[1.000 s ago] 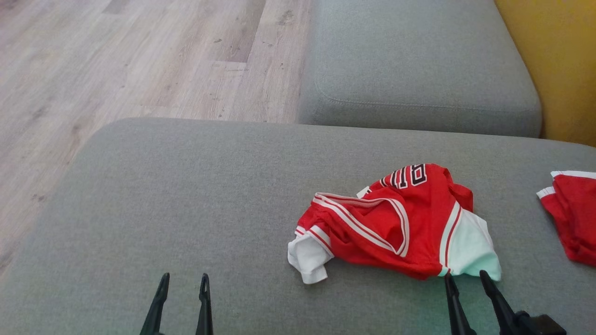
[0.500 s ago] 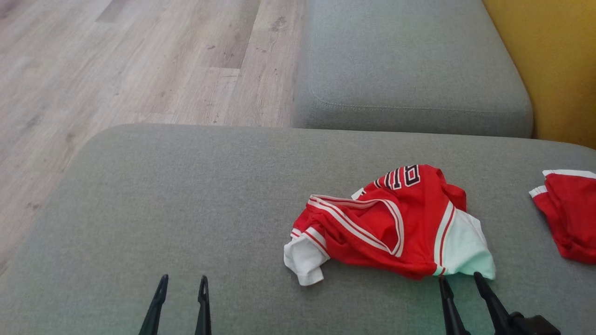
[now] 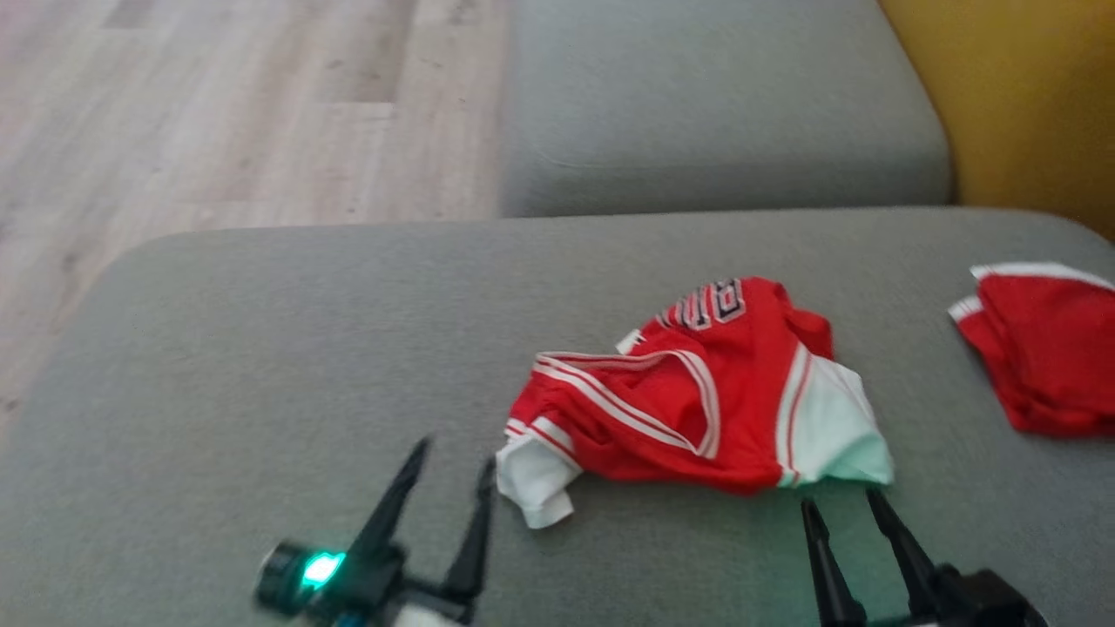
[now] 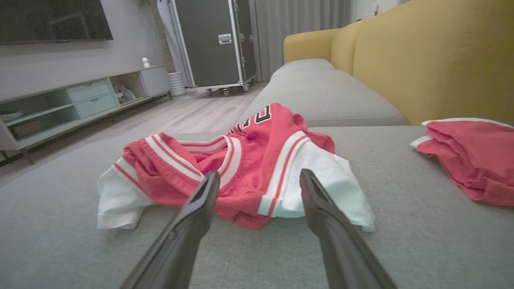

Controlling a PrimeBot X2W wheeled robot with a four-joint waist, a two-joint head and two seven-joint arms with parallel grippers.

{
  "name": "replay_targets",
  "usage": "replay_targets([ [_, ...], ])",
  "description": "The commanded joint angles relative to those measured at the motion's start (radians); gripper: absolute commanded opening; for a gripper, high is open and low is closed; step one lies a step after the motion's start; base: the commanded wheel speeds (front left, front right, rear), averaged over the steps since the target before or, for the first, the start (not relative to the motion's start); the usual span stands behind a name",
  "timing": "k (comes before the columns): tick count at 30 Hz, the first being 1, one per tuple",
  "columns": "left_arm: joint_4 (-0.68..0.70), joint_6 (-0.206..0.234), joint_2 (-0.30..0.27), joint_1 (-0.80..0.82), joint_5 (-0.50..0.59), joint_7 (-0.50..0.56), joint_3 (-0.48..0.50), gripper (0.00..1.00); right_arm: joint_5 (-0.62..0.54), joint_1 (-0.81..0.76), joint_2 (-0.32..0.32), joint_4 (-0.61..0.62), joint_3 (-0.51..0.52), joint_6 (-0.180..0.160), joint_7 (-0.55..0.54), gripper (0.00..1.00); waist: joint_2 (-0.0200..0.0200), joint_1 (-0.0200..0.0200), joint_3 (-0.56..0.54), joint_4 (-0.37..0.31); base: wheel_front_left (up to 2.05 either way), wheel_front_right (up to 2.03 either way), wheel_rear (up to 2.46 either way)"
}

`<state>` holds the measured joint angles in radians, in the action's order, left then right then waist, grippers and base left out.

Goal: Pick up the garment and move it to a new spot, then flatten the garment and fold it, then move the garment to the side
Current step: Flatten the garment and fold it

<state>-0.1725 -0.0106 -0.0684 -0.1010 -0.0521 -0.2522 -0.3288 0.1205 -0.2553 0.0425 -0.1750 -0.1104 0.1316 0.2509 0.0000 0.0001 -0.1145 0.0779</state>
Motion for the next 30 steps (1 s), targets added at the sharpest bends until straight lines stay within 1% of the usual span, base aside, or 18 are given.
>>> replay_targets([
  [1, -0.004, -0.015, 0.017, 0.104, -0.020, -0.010, -0.014, 1.00, -0.012, 0.070, 0.008, 0.033, -0.021, -0.001, 0.011, 1.00, 0.0000, -0.0001, 0.034, -0.052, 0.00, 0.00, 0.00],
  [4, -0.098, -0.037, 0.018, 0.200, -0.057, -0.001, -0.115, 1.00, -0.028, 0.087, 0.008, 0.037, -0.030, -0.001, 0.011, 1.00, 0.0000, -0.0001, 0.064, -0.109, 0.00, 0.00, 0.00],
  [9, -0.205, -0.057, 0.018, 0.358, -0.132, 0.085, -0.273, 1.00, -0.051, 0.113, 0.008, 0.045, -0.044, -0.001, 0.011, 1.00, 0.0000, -0.0001, 0.126, -0.196, 0.00, 0.00, 0.00],
  [12, -0.234, -0.047, 0.018, 0.430, -0.214, 0.116, -0.324, 1.00, -0.059, 0.127, 0.008, 0.049, -0.049, -0.001, 0.011, 1.00, 0.0000, -0.0001, 0.171, -0.236, 0.00, 0.00, 0.00],
  [13, -0.257, -0.044, 0.018, 0.472, -0.264, 0.136, -0.356, 1.00, -0.060, 0.139, 0.008, 0.051, -0.045, -0.001, 0.011, 1.00, 0.0000, -0.0001, 0.196, -0.254, 0.00, 0.00, 0.00],
  [17, -0.320, -0.032, 0.018, 0.546, -0.317, 0.182, -0.416, 1.00, -0.053, 0.161, 0.008, 0.057, -0.049, -0.001, 0.011, 1.00, 0.0000, -0.0001, 0.239, -0.279, 0.00, 0.00, 0.00],
  [21, -0.385, -0.003, 0.018, 0.599, -0.327, 0.223, -0.457, 1.00, -0.038, 0.178, 0.008, 0.060, -0.061, -0.001, 0.011, 1.00, 0.0000, -0.0001, 0.263, -0.293, 0.00, 0.00, 0.00],
  [23, -0.402, -0.001, 0.018, 0.608, -0.332, 0.236, -0.465, 1.00, -0.035, 0.181, 0.008, 0.060, -0.065, -0.001, 0.011, 1.00, 0.0000, -0.0001, 0.266, -0.296, 0.00, 0.00, 0.00],
  [30, -0.428, -0.039, 0.018, 0.640, -0.385, 0.226, -0.509, 1.00, -0.012, 0.199, 0.008, 0.055, -0.088, -0.001, 0.011, 1.00, 0.0000, -0.0001, 0.267, -0.320, 0.00, 0.00, 0.00],
])
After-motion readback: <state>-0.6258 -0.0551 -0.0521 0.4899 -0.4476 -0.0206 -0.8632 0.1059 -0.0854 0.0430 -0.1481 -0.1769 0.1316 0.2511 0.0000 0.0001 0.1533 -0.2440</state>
